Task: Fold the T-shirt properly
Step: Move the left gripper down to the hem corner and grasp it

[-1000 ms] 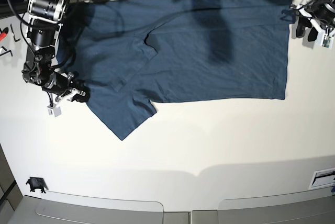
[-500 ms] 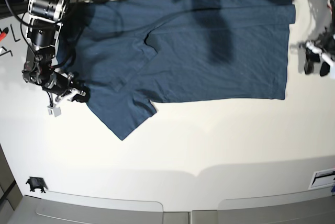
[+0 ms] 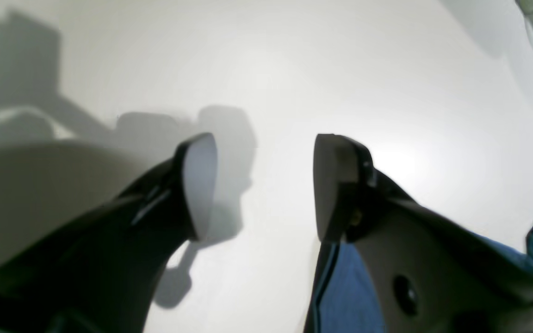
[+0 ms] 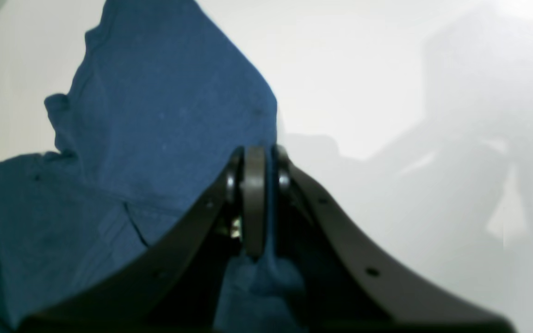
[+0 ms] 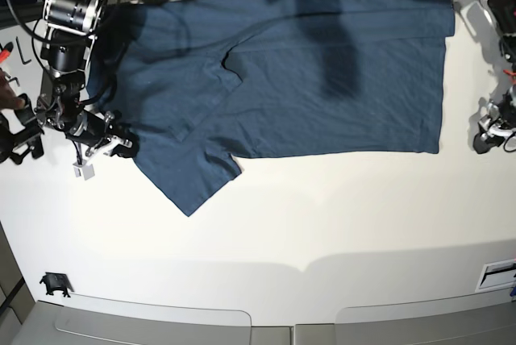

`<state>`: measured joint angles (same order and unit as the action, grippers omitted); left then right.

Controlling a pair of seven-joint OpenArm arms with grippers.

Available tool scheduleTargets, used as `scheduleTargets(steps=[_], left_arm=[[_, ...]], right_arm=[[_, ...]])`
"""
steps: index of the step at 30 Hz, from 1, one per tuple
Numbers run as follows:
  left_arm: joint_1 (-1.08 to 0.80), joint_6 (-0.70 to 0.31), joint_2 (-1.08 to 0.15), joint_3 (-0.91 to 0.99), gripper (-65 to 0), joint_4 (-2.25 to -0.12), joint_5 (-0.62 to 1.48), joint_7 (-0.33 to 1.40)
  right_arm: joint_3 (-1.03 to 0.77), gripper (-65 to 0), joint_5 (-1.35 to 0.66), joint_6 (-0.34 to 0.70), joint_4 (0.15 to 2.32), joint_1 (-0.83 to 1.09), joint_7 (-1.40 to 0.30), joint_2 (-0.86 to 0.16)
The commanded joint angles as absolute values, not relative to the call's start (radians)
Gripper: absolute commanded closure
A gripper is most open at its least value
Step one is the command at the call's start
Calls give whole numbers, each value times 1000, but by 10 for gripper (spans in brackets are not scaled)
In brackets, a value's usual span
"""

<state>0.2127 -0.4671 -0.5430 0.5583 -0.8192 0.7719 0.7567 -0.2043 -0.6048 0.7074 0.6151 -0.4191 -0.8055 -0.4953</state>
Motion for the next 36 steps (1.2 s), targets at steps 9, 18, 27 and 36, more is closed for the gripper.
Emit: scheduleTargets(steps=[9,18,27,36], left_arm=[[266,-508,-551,337,-310,-726,787,741],[272,-508,-519,208,-309,-726,787,748],[271,-509,-513,208,-255,-726,787,816],[271,-510,-519,208,0,-731,797,825]], right_arm=[[-203,0,-587,698,622,-435,-820,-509],[-203,0,-587,698,622,-435,-820,-509],[-204,0,-587,698,622,-435,-820,-509],[-204,0,-645,698,622,-435,-856,-511]])
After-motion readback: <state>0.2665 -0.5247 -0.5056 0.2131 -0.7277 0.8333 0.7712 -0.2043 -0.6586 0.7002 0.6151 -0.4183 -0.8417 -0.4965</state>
